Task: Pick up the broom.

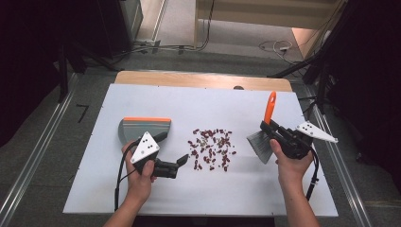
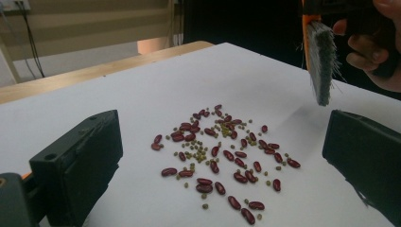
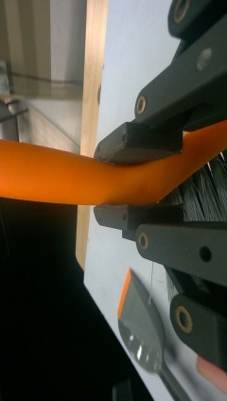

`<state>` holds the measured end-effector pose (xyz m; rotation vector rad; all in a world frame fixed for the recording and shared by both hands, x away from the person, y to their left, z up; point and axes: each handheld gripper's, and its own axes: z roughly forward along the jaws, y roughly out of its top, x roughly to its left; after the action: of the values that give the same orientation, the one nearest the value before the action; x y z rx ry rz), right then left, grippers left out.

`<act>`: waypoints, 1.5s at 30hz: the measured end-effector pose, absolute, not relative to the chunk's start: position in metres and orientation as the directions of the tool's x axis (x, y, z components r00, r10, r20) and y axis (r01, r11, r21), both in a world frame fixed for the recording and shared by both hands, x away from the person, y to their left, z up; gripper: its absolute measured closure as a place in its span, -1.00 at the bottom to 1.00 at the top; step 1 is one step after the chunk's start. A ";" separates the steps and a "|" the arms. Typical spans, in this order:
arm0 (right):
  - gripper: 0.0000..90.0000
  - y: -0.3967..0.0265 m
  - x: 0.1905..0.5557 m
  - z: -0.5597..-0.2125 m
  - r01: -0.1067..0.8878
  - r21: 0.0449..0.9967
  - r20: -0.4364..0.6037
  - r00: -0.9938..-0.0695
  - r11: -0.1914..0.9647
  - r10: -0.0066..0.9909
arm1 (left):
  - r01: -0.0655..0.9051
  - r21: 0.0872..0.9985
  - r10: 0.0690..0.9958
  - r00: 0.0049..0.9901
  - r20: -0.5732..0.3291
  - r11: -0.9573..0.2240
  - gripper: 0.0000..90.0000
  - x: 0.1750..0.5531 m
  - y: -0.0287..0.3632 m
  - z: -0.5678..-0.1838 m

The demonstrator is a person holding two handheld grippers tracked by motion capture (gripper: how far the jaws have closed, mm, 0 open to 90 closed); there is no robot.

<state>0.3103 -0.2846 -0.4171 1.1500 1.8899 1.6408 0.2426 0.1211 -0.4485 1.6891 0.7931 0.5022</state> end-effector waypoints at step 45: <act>0.54 -0.171 0.268 -0.402 0.227 0.974 0.171 -0.761 0.010 0.626 | 0.342 0.932 0.662 0.727 -0.182 -0.119 -0.37 0.239 0.037 -0.449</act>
<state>0.2683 -0.1709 -0.4018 0.8806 1.9823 1.8097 0.2391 0.0371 -0.4493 1.7257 0.8022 0.3297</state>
